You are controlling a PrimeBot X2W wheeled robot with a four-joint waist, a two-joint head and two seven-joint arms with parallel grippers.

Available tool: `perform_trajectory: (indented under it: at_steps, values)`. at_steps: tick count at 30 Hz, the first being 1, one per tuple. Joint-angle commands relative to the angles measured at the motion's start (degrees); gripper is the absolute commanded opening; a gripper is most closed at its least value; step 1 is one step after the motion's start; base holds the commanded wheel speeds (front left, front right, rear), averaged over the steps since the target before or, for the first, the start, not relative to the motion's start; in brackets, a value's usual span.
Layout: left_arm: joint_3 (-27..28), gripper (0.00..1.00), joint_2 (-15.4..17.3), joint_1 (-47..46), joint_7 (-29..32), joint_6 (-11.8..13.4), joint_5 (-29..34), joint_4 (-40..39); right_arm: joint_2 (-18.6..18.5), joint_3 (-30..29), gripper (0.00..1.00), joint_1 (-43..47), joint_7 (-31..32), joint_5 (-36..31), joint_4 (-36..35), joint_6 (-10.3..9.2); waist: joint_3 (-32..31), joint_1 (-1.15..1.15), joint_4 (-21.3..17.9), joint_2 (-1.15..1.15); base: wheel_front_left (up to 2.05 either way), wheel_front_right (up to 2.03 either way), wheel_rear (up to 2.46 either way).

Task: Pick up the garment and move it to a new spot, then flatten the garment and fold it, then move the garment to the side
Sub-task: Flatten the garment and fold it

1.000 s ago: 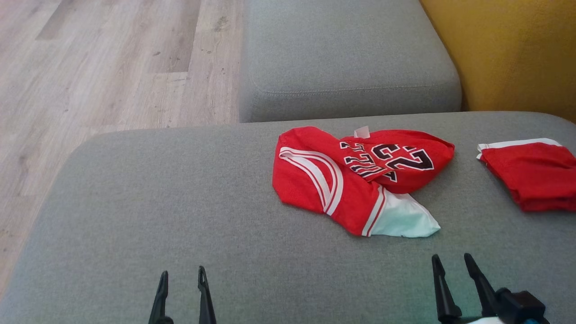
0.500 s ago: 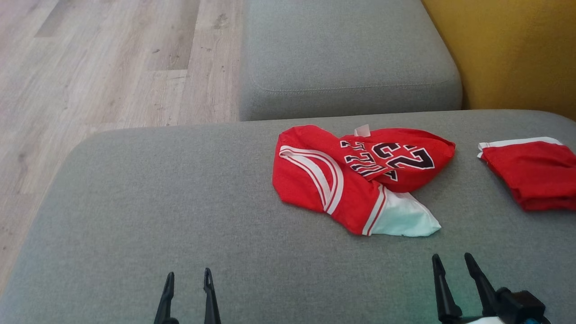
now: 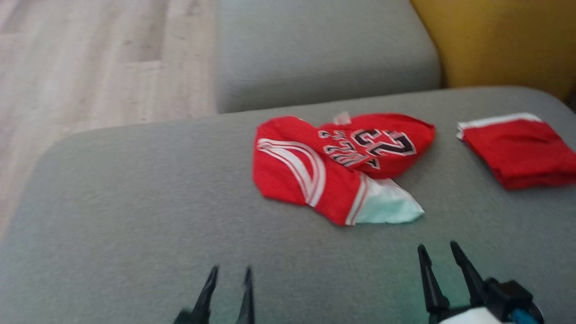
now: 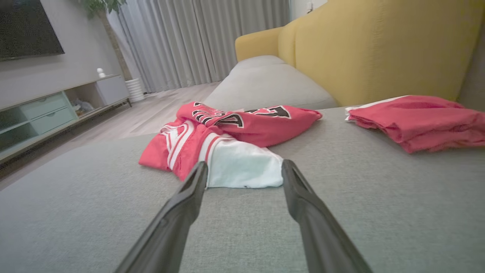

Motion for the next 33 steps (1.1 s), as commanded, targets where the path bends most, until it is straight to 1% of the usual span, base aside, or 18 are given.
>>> perform_trajectory:
  at_steps: [1, 2, 5, 8, 11, 14, 16, 17, 21, 24, 27, 29, 30, 31, 32, 33]
  values:
    - [-0.48, 1.0, -0.22, -7.71, -0.56, -1.11, -2.55, 0.82, -1.42, 2.19, 1.0, -4.42, -0.62, -0.55, -2.53, 0.39, 3.11, 0.0, -4.45, 0.0, 0.0, 0.0, 0.0]
    - [-1.47, 1.0, -0.22, -9.83, -0.56, -1.36, -3.81, 2.48, -1.64, 2.86, 1.0, -5.02, -0.62, -0.55, -2.82, 0.39, 3.91, 0.0, -5.88, 0.0, 0.0, 0.0, 0.0]
    - [-4.41, 1.0, -0.22, -16.58, -0.56, -1.03, -6.07, 7.9, -2.44, 5.4, 1.0, -6.83, -0.62, 0.2, -4.48, 0.39, 6.02, 0.0, -10.03, 0.0, 0.0, 0.0, 0.0]
    - [-7.25, 1.0, -0.22, -22.56, -0.56, -1.28, -10.18, 13.46, -3.75, 7.5, 1.0, -8.74, -0.62, 0.6, -5.52, 0.39, 8.62, 0.0, -13.93, 0.0, 0.0, 0.0, 0.0]
    - [-10.51, 1.0, -0.23, -28.02, -0.38, -2.66, -16.4, 19.38, -4.07, 8.29, 1.0, -10.82, -0.62, 1.02, -6.63, 0.39, 11.31, 0.0, -16.99, 0.0, 0.0, 0.0, 0.0]
    - [-13.06, 1.0, -0.23, -32.41, 1.68, -3.78, -23.29, 24.77, -4.05, 8.97, 1.0, -12.29, -0.62, 1.52, -7.44, 0.39, 13.33, 0.0, -19.42, 0.0, 0.0, 0.0, 0.0]
    - [-14.09, 1.0, -0.23, -34.61, 2.56, -4.73, -28.25, 27.02, -3.94, 9.25, 1.0, -12.85, -0.62, 1.82, -7.61, 0.39, 14.39, 0.0, -20.69, 0.0, 0.0, 0.0, 0.0]
    - [-14.09, 1.0, -0.23, -34.61, 2.56, -4.73, -28.25, 27.02, -3.94, 9.25, 1.0, -12.85, -0.62, 1.82, -7.61, 0.39, 14.39, 0.0, -20.69, 0.0, 0.0, 0.0, 0.0]
    - [-15.28, 1.0, -0.23, -37.77, 2.62, -5.67, -37.05, 30.58, -3.53, 9.31, 1.0, -13.16, -0.62, 2.05, -7.41, 0.39, 15.61, 0.0, -22.07, 0.0, 0.0, 0.0, 0.0]
    - [-16.58, 1.0, -0.23, -39.42, 3.15, -6.02, -42.32, 33.1, -3.2, 9.58, 1.0, -13.22, -0.62, 2.19, -7.2, 0.39, 16.09, 0.0, -22.72, 0.0, 0.0, 0.0, 0.0]
    - [-18.23, 1.0, -0.23, -40.95, 3.36, -5.79, -45.74, 35.57, -2.92, 9.8, 1.0, -13.51, -0.62, 2.38, -7.07, 0.39, 16.5, 0.0, -23.28, 0.0, 0.0, 0.0, 0.0]
    - [-19.53, 1.0, -0.23, -41.9, 2.87, -6.17, -47.06, 36.72, -2.8, 9.88, 1.0, -13.7, -0.62, 2.48, -6.99, 0.39, 16.67, 0.0, -23.52, 0.0, 0.0, 0.0, 0.0]
    - [-20.29, 0.9, -0.23, -42.3, 2.7, -6.63, -47.62, 37.15, -2.74, 9.89, 1.0, -13.77, -0.62, 2.52, -6.95, 0.39, 16.69, 0.0, -23.61, 0.0, 0.0, 0.0, 0.0]
    - [-21.07, 0.25, -0.23, -42.58, 2.53, -7.09, -48.13, 37.52, -2.7, 9.88, 1.0, -13.81, -0.62, 2.52, -6.89, 0.39, 16.63, 0.0, -23.68, 0.0, 0.0, 0.0, 0.0]
    - [-21.94, 0.0, -0.23, -42.73, 2.54, -7.56, -48.7, 37.73, -2.68, 9.83, 1.0, -13.8, -0.62, 2.5, -6.8, 0.39, 16.47, 0.0, -23.72, 0.0, 0.0, 0.0, 0.0]
    - [-22.87, 0.0, -0.23, -42.84, 2.58, -7.92, -49.22, 37.82, -2.66, 9.73, 1.0, -13.73, -0.62, 2.45, -6.71, 0.39, 16.24, 0.0, -23.73, 0.0, 0.0, 0.0, 0.0]
